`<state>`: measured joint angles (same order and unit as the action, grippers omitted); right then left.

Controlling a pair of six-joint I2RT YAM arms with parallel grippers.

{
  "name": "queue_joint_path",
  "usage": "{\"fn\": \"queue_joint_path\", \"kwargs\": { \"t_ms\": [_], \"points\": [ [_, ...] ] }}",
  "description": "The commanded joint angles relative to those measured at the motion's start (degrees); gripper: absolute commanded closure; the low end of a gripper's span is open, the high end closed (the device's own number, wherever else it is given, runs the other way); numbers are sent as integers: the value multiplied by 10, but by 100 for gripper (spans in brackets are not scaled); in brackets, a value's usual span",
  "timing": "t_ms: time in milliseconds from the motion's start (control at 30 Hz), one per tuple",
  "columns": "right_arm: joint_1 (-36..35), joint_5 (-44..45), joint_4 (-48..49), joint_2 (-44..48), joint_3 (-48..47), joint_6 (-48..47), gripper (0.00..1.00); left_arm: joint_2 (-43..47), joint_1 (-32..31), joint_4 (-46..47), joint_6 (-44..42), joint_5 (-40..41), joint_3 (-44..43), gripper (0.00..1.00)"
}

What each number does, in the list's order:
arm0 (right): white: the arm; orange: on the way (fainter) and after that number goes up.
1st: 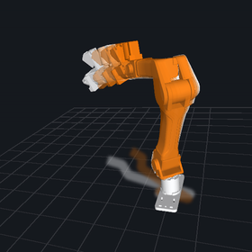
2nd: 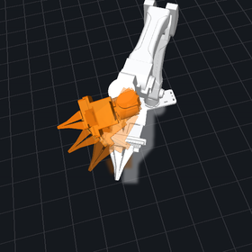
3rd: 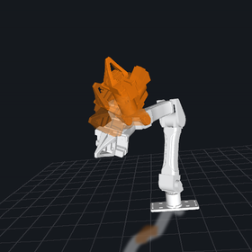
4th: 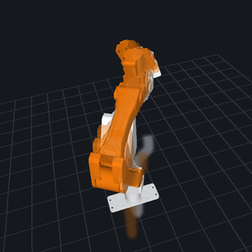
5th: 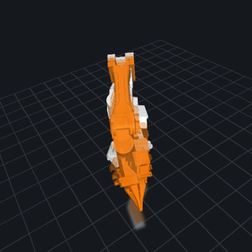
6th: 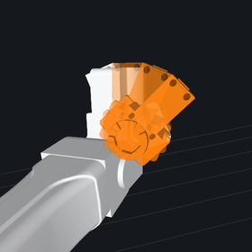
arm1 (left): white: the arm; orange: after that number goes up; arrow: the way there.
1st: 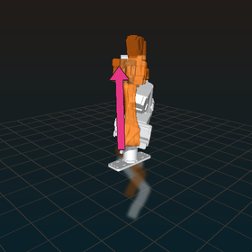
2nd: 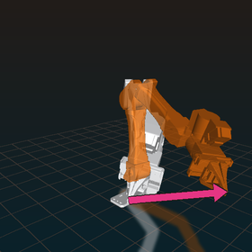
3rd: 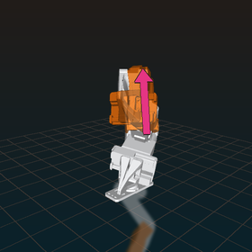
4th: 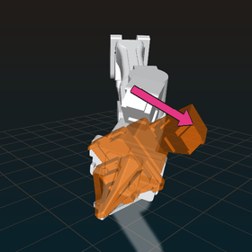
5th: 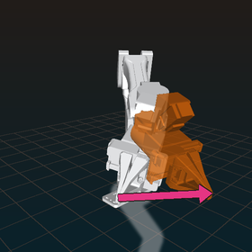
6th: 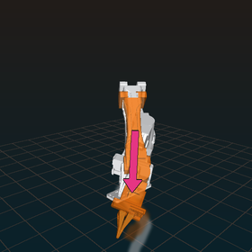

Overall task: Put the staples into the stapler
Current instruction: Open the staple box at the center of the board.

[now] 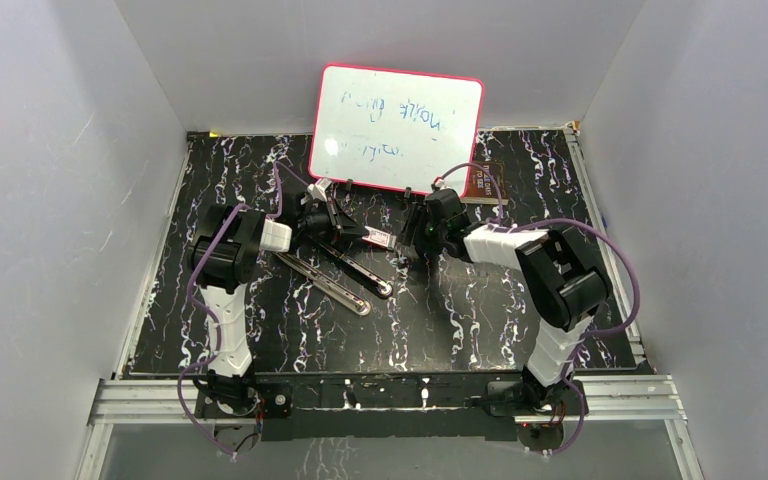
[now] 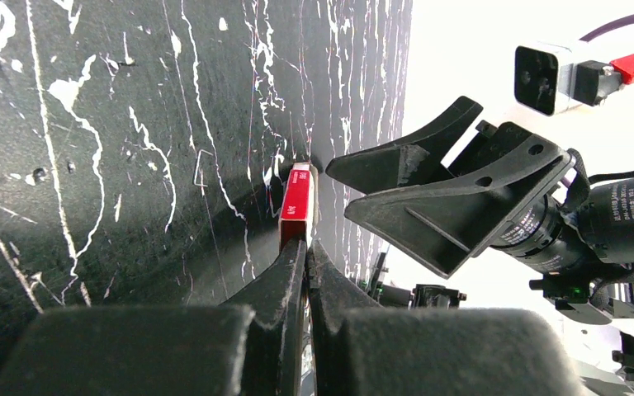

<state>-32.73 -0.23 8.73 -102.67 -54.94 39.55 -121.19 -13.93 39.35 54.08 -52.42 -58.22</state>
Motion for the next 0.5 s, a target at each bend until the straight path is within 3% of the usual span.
{"fn": "queue_joint_path", "kwargs": {
  "t_ms": [0,467],
  "points": [
    [1,-18,32,-23,-32,37,37,24,-3,18,9,-7,13,100],
    [1,-34,10,-64,-59,39,47,21,-7,25,11,-9,18,100]
  ]
}}
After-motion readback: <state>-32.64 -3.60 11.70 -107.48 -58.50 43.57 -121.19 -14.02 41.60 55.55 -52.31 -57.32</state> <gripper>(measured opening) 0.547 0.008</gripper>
